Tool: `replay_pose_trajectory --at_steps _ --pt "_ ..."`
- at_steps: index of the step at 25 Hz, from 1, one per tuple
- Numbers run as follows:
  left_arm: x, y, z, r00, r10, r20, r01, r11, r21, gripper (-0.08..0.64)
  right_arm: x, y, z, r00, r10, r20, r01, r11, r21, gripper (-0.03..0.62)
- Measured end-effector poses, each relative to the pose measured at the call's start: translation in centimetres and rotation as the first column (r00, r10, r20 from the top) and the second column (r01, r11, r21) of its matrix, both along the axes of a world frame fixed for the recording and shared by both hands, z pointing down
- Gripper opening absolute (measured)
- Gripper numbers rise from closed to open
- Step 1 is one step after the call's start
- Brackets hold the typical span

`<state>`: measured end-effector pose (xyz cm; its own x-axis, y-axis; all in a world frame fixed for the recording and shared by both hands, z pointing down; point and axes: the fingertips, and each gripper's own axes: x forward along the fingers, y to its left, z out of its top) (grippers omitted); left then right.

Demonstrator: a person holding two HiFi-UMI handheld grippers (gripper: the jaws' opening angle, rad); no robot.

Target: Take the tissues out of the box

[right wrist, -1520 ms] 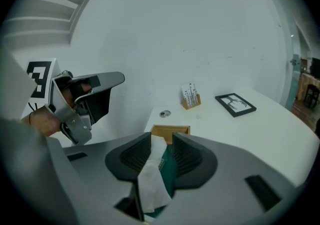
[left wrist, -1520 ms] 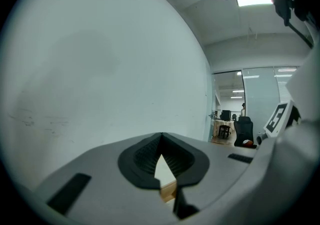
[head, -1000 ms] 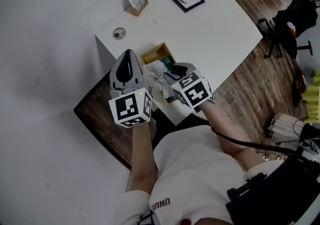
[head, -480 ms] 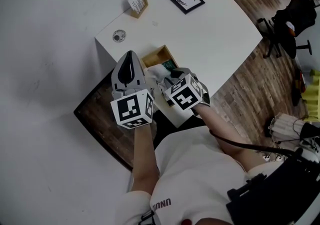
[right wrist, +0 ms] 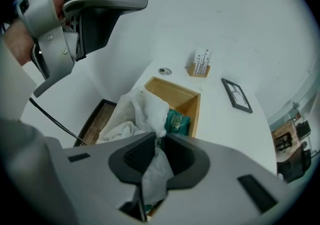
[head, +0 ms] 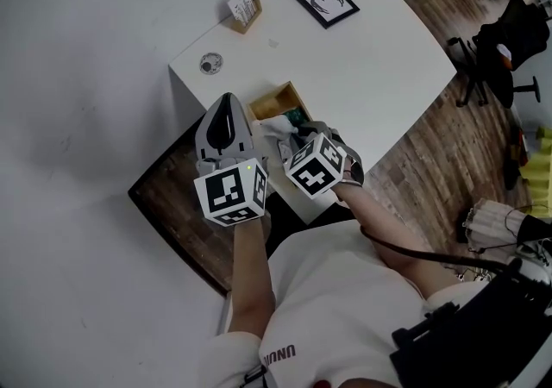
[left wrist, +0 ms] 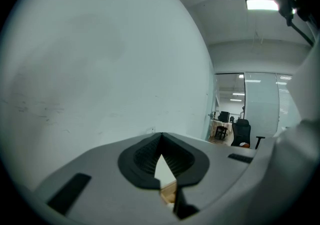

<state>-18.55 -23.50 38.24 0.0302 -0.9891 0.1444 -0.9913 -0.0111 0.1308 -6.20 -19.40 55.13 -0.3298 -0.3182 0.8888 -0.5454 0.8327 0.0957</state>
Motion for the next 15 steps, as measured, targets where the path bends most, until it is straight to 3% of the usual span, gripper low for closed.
replay_pose_trajectory --at_steps 15 --pt "-0.4 1.1 0.0 1.000 -0.027 0.002 0.027 1.000 -0.007 0.011 -0.1 -0.7 -3.3 0.990 0.057 0.132 -0.062 0.998 0.033 0.057"
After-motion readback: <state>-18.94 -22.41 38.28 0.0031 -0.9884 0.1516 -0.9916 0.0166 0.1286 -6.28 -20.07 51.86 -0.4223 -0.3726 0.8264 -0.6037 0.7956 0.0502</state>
